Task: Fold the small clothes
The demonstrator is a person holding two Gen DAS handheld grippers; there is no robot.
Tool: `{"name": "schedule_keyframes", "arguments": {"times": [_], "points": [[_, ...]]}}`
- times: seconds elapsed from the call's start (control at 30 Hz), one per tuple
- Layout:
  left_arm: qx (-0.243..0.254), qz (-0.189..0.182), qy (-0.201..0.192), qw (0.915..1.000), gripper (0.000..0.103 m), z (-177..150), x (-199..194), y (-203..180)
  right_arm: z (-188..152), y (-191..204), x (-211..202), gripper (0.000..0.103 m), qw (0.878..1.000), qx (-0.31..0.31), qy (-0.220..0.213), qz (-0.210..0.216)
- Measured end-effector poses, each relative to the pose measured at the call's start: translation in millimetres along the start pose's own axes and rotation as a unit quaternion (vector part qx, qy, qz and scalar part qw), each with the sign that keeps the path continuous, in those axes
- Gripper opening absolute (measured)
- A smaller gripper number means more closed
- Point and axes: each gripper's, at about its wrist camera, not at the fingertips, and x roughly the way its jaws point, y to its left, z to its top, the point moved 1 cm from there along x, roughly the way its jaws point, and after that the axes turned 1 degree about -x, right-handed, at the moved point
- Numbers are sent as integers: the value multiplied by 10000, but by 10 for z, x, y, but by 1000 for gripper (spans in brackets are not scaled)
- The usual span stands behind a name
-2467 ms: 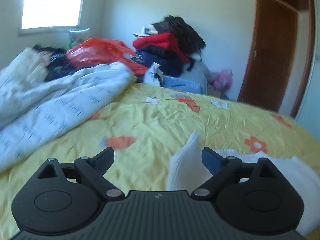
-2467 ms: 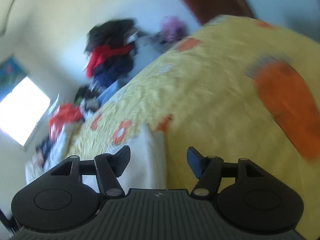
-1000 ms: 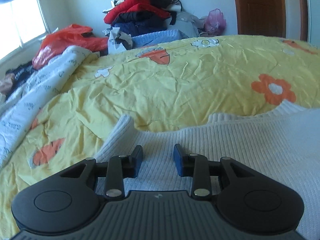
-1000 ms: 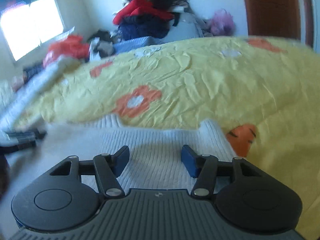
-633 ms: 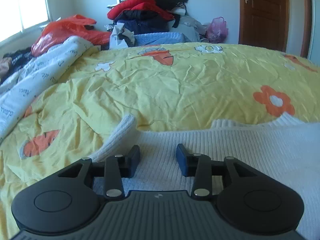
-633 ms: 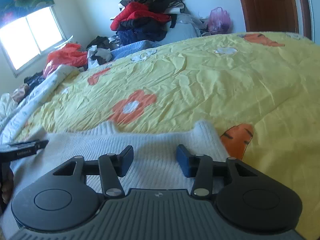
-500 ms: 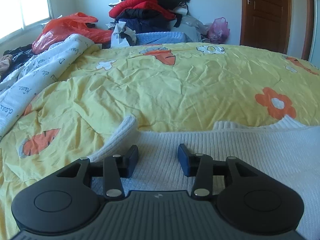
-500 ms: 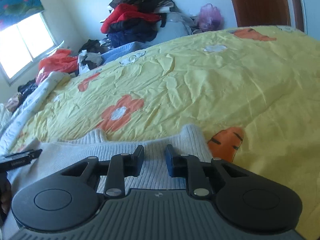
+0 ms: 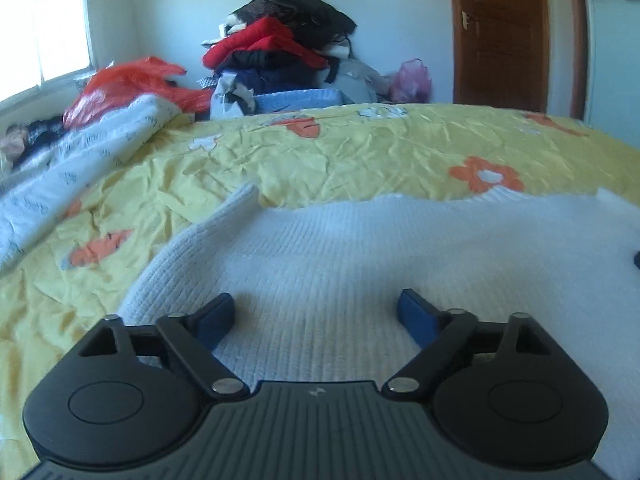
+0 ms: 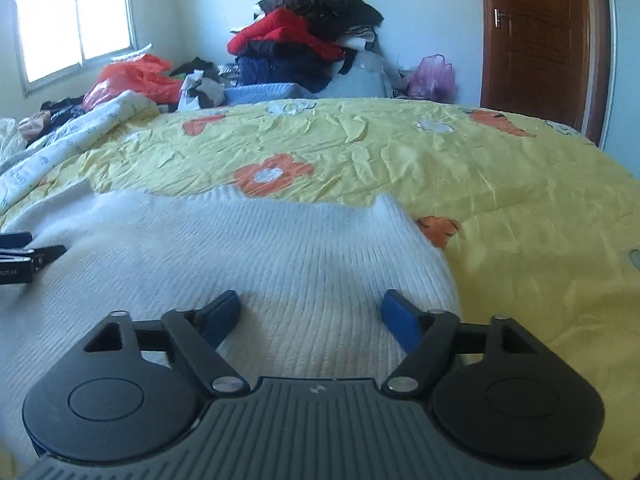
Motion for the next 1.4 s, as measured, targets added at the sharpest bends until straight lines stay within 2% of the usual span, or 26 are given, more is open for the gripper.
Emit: {"name": "schedule_keyframes", "arguments": {"times": [0.07,0.17,0.3,0.4,0.47,0.5,0.57,0.67,0.7,0.73,0.8,0.9,0.97,1.0,1.03,1.1,1.2,1.27,1.33,1.4], "points": [[-140,-43,135,9998,96,67,75,43,57,-12,81,81,10000,-9,41,-47],[-21,19,150,9999,96,58,30,17,89,10,102,82,9999,-80,132,-66],[-71,107,31,9999,96,-20,-335,70,23,93,-266,79,9998,64,-49,-183],[-23,1,-76,10000,96,-170,-612,149,-128,166,-631,82,9996,139,-256,56],[61,-18,151,9999,96,-302,-602,175,-276,234,-691,86,9999,9,-44,135],[23,-70,80,9999,96,-355,-601,203,-343,260,-655,86,9998,-151,112,57],[-17,-120,72,9999,98,-363,-551,227,-471,240,-611,88,9995,-317,-2,35],[63,58,139,9999,100,-299,-496,160,-371,188,-528,93,9995,-192,216,87],[86,102,200,9997,100,-269,-514,144,-320,211,-528,93,9992,-216,321,53],[95,133,239,9996,100,-244,-552,138,-285,236,-563,87,9991,-215,358,15],[22,121,198,9997,98,-231,-699,160,-258,291,-742,80,9996,-205,209,-42],[20,-50,-12,10000,98,-335,-916,204,-337,320,-1041,86,9995,-195,-128,211],[190,1,284,9994,98,-449,-874,193,-436,325,-1058,87,9995,-264,72,166],[249,13,281,9993,98,-493,-858,194,-532,303,-977,85,9988,-268,407,96],[279,-10,244,9993,99,-513,-846,197,-637,294,-931,88,9981,-363,487,98],[245,-37,331,9991,101,-473,-795,222,-726,378,-931,90,9964,-782,332,22],[192,-5,435,9989,99,-357,-857,219,-590,424,-937,90,9964,-709,452,-58],[70,-92,178,9998,99,-336,-1010,245,-507,429,-1051,85,9981,-569,248,-40],[4,-179,21,9998,100,-375,-1076,277,-472,410,-1165,92,9990,-444,-45,67],[43,-108,464,9989,101,-465,-880,290,-481,386,-1092,100,9992,-392,7,123]]}}
